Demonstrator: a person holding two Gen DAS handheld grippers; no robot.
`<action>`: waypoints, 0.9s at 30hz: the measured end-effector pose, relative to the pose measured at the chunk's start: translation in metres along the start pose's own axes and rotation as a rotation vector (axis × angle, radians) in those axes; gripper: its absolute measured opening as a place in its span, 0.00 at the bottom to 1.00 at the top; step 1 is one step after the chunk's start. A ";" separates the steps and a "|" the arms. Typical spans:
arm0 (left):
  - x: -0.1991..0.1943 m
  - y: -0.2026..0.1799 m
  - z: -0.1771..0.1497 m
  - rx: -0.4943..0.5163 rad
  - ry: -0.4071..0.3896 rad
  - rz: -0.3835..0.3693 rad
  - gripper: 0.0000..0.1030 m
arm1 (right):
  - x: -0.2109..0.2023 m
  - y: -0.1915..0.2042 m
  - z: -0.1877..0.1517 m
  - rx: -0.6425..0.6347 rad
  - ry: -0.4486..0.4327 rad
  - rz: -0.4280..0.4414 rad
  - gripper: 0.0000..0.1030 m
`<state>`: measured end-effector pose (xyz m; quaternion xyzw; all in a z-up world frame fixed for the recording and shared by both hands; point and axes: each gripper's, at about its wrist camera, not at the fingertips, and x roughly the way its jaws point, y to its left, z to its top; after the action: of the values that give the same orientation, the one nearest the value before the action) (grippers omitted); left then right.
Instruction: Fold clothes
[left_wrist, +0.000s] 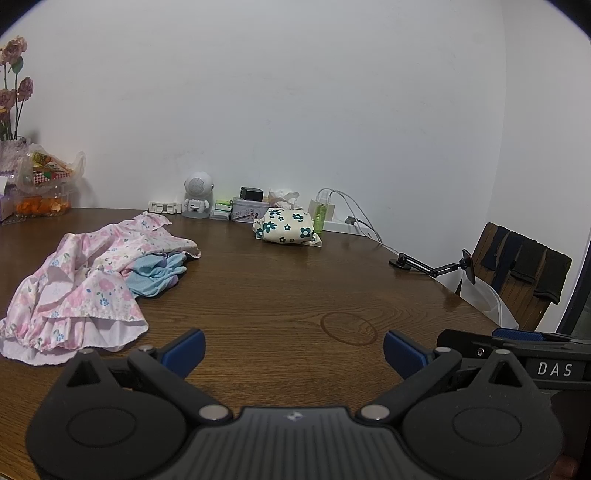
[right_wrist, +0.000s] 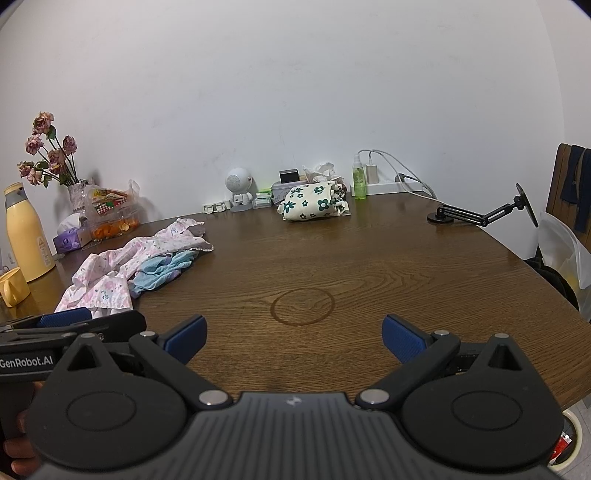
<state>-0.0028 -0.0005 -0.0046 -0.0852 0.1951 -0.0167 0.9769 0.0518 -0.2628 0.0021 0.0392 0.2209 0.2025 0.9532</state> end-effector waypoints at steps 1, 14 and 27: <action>0.000 0.000 0.000 0.000 0.000 0.000 1.00 | 0.000 0.000 0.000 0.000 0.001 0.000 1.00; 0.003 0.002 -0.002 -0.006 0.009 0.001 1.00 | 0.003 -0.001 -0.001 0.001 0.011 0.002 1.00; 0.011 0.015 -0.002 -0.036 0.023 0.043 1.00 | 0.017 0.002 0.001 -0.022 0.054 0.043 1.00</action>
<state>0.0061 0.0130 -0.0134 -0.0984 0.2086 0.0068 0.9730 0.0652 -0.2539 -0.0032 0.0280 0.2433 0.2263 0.9428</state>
